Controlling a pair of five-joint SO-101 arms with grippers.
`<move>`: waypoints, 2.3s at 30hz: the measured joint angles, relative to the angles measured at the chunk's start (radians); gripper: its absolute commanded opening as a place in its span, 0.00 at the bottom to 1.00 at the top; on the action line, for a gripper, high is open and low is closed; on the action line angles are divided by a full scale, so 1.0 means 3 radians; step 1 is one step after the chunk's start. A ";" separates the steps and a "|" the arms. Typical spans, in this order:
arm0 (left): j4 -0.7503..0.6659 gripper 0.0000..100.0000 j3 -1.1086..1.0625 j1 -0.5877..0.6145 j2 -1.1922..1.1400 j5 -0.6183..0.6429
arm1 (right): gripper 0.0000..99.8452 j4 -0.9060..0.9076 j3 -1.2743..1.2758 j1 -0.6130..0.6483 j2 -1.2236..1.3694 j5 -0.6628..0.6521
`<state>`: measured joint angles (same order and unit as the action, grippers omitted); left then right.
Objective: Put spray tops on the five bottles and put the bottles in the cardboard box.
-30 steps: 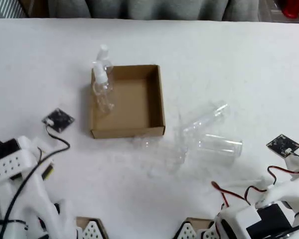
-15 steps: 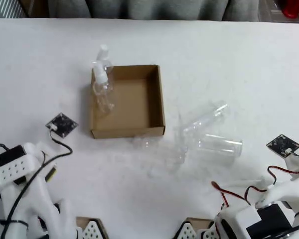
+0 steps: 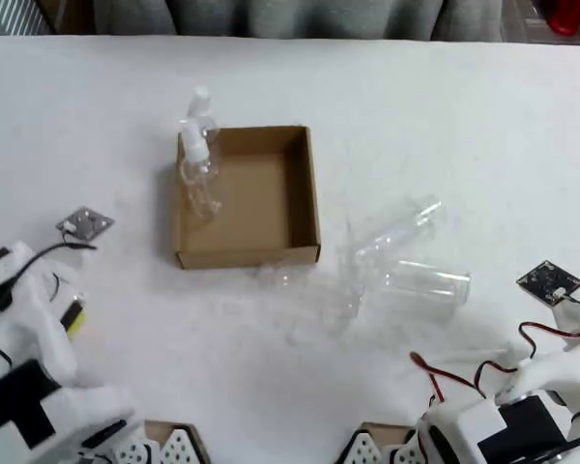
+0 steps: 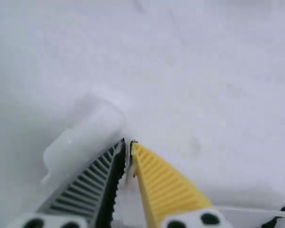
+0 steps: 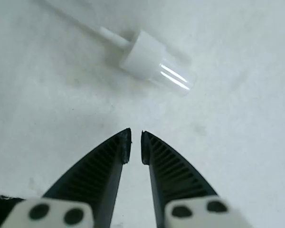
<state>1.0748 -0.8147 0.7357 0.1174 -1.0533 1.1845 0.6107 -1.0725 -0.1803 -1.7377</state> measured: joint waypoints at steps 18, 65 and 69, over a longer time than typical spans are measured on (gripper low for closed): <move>-0.0266 0.02 0.1054 -0.0097 -0.1079 0.0568 | 0.02 0.0000 0.0005 0.0000 0.0000 0.0000; 0.0614 0.02 0.1212 -0.0634 -0.0496 0.0491 | 0.02 0.0000 0.0005 -0.0082 0.0000 0.0000; 0.0378 0.02 0.1033 -0.0639 -0.0609 0.0353 | 0.02 -0.0005 0.0138 -0.0031 0.0000 0.0015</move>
<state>1.1884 -0.5048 0.5439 -0.0652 -0.9475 1.1830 0.6521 -1.0817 -0.1803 -1.7331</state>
